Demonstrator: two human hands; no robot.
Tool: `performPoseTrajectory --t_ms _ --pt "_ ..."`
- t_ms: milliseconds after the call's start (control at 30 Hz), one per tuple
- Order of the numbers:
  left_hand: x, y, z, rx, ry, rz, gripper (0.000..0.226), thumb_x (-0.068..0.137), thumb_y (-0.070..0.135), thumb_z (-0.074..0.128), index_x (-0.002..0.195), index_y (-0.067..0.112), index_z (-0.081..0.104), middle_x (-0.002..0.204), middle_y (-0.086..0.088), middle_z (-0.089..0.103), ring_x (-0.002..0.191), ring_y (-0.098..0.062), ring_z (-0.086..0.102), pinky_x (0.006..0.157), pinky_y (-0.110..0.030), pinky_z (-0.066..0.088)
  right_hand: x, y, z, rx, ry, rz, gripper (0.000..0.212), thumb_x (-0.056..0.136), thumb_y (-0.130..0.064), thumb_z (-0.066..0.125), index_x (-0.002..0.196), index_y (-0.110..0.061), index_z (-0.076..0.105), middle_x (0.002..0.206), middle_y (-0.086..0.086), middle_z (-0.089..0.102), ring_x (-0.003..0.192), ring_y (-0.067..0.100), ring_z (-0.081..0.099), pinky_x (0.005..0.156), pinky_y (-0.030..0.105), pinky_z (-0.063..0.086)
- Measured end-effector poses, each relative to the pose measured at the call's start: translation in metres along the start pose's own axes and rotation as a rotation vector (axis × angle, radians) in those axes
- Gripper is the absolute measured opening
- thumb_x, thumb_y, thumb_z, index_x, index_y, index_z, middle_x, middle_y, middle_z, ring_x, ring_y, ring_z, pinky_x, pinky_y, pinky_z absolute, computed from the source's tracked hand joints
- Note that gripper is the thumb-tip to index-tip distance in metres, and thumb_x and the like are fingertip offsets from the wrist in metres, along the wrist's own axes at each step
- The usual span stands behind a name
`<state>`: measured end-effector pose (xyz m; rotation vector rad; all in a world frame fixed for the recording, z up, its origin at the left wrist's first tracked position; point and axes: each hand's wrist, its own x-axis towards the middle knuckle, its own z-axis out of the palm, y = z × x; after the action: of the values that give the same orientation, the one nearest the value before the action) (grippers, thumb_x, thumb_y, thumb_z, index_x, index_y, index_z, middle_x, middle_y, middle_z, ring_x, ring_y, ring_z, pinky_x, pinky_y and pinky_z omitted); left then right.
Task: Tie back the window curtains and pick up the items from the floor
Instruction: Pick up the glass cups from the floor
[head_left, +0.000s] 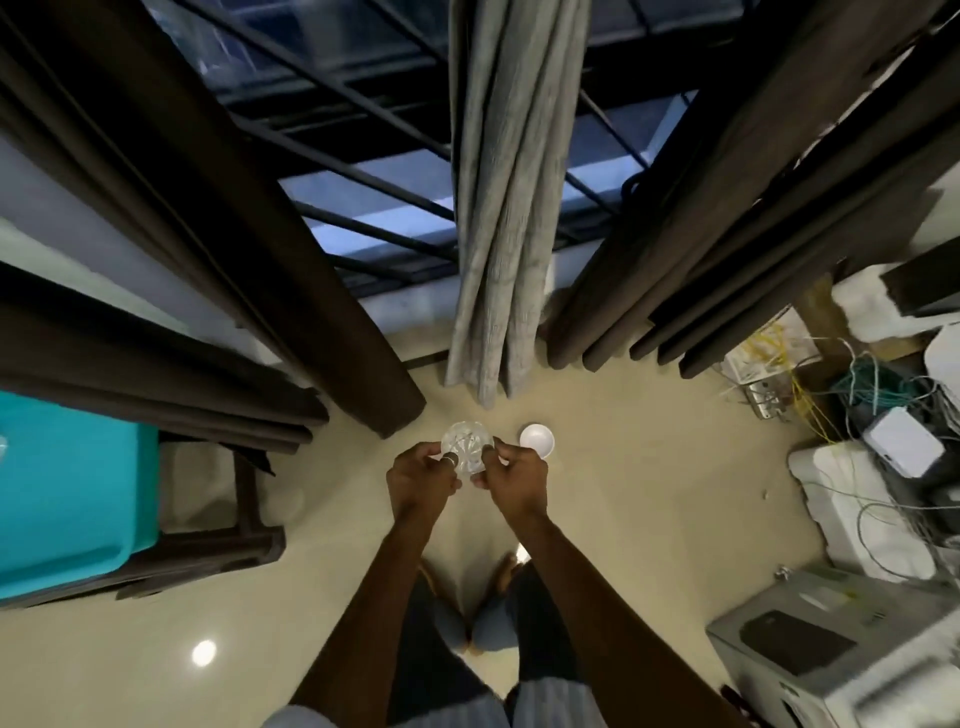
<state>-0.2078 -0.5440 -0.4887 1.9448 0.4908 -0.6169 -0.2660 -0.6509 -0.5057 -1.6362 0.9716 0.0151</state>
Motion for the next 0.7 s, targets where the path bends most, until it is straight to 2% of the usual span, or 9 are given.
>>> performPoseTrajectory --t_ms 167,267,367,467,533,700 --pt "-0.069 0.026 -0.024 -0.104 0.043 -0.043 0.016 0.086 0.007 0.07 0.101 0.012 0.074 0.079 -0.011 0.075 0.059 -0.021 0.072 0.071 -0.041 0.064 -0.058 -0.039 -0.025 0.086 0.03 0.075 0.025 0.097 -0.018 0.066 0.116 -0.004 0.073 0.098 0.008 0.077 0.079 0.023 0.076 0.08 0.041 0.063" --pt "-0.098 0.032 -0.031 -0.095 0.049 -0.021 0.017 0.087 0.008 0.069 0.102 0.011 0.075 0.084 -0.01 0.075 0.062 -0.021 0.073 0.069 -0.037 0.064 -0.085 -0.047 -0.032 0.13 0.099 0.113 0.024 0.095 -0.02 0.068 0.114 -0.006 0.075 0.099 0.003 0.076 0.084 0.023 0.075 0.081 0.044 0.063" --pt "-0.116 0.036 -0.039 -0.061 0.05 0.014 0.016 0.088 0.011 0.069 0.102 0.012 0.076 0.082 -0.007 0.075 0.063 -0.021 0.073 0.067 -0.034 0.064 -0.103 -0.051 -0.033 0.17 0.127 0.125 0.027 0.095 -0.026 0.069 0.116 -0.009 0.075 0.102 0.005 0.078 0.085 0.023 0.076 0.081 0.043 0.063" --pt "-0.122 0.034 -0.051 -0.023 0.038 0.046 0.016 0.086 0.012 0.069 0.1 0.011 0.077 0.077 -0.007 0.076 0.062 -0.022 0.073 0.068 -0.039 0.064 -0.117 -0.053 -0.029 0.16 0.119 0.09 0.03 0.092 -0.031 0.072 0.115 -0.012 0.075 0.1 0.005 0.079 0.08 0.022 0.076 0.08 0.039 0.064" --pt "-0.123 0.032 -0.06 -0.004 0.028 0.062 0.016 0.085 0.012 0.068 0.098 0.012 0.077 0.072 -0.006 0.075 0.06 -0.022 0.073 0.069 -0.042 0.064 -0.126 -0.055 -0.024 0.165 0.104 0.076 0.029 0.09 -0.027 0.074 0.115 -0.013 0.077 0.096 0.004 0.079 0.076 0.022 0.075 0.078 0.04 0.064" --pt "-0.122 0.022 -0.097 -0.031 0.028 0.097 0.015 0.084 0.009 0.067 0.093 0.013 0.078 0.073 -0.008 0.076 0.054 -0.018 0.071 0.057 -0.028 0.06 -0.145 -0.066 0.0 0.047 0.123 -0.011 0.027 0.088 -0.026 0.071 0.11 -0.014 0.078 0.087 0.001 0.079 0.07 0.018 0.074 0.075 0.042 0.064"
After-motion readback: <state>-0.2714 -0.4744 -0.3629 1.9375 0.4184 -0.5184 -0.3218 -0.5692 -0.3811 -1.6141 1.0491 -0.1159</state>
